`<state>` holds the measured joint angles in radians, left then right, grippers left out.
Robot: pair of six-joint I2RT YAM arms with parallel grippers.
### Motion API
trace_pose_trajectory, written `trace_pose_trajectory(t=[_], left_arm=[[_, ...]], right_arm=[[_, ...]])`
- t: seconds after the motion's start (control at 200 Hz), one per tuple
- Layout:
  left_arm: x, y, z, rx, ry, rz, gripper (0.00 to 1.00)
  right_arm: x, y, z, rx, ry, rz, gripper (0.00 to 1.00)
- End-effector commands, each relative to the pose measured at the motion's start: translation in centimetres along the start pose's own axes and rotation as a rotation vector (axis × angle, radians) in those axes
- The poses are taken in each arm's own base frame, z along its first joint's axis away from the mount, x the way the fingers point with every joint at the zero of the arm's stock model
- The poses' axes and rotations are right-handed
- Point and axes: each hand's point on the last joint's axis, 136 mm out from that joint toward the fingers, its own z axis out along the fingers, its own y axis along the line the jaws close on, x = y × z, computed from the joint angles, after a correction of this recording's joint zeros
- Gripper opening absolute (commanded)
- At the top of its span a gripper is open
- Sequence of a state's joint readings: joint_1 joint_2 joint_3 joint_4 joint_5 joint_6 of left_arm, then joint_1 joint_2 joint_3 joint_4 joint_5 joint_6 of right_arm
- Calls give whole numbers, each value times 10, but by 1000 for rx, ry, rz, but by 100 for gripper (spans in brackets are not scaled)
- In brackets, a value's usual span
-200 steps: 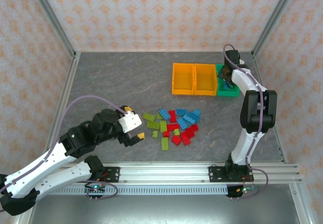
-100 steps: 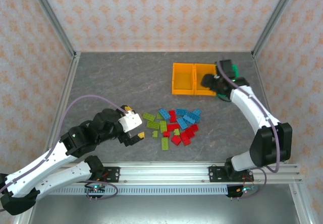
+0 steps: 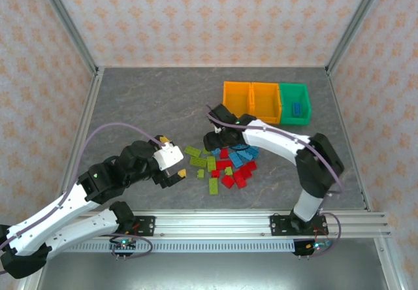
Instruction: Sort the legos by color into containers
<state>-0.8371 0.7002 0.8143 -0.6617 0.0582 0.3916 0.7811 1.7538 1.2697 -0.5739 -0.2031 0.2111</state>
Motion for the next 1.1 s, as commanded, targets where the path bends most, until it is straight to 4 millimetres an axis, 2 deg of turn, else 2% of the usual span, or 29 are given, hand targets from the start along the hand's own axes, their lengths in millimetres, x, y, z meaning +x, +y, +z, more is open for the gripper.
trace_pose_trajectory(t=[0.0, 0.19, 0.38, 0.52, 0.696, 0.776, 0.831, 0.956, 1.096], left_arm=[[1, 6, -1, -35, -6, -10, 100], [0, 6, 0, -31, -7, -10, 100], [1, 5, 1, -26, -6, -9, 100], [0, 5, 0, -27, -7, -9, 100], [0, 5, 0, -28, -9, -8, 100], [0, 5, 0, -29, -10, -10, 100], [0, 5, 0, -28, -12, -10, 100], [-1, 5, 0, -25, -16, -11, 100], [-2, 5, -1, -24, -20, -14, 100]], right_arm=[[-4, 0, 8, 75, 10, -84, 64], [3, -2, 32, 108, 55, -97, 58], [8, -2, 38, 119, 69, -96, 41], [-2, -5, 19, 128, -4, -85, 33], [-29, -12, -29, 119, -220, -4, 29], [-42, -31, -54, 143, -328, 81, 29], [-52, -54, -73, 190, -405, 143, 29], [-71, -127, -112, 304, -541, 349, 29], [-78, -210, -132, 442, -592, 522, 29]])
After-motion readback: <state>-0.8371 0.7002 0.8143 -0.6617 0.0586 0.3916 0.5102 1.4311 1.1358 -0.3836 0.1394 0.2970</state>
